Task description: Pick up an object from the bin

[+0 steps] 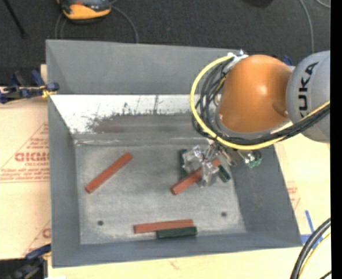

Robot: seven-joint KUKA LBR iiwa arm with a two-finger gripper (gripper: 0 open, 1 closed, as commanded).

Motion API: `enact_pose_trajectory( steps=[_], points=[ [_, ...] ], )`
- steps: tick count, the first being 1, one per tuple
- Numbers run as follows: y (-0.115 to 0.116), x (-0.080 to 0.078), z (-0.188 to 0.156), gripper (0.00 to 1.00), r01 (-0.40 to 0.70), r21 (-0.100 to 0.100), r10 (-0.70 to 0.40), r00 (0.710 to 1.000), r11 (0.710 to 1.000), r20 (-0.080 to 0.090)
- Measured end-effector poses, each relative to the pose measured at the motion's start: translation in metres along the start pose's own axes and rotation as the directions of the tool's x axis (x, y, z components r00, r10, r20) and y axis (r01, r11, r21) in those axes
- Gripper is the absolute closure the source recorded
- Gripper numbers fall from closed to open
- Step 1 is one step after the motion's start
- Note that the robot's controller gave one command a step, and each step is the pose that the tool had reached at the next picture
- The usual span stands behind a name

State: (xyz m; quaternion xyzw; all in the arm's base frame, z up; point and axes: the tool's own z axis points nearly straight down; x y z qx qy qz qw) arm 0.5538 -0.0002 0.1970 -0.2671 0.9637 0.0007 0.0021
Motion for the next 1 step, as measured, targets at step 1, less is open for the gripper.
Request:
enact_pose_trajectory(
  steps=[1],
  points=[
    [-0.0196,0.0146,-0.1566,1.0,0.29,0.002,-0.29,0.957,0.957,-0.002]
  ],
)
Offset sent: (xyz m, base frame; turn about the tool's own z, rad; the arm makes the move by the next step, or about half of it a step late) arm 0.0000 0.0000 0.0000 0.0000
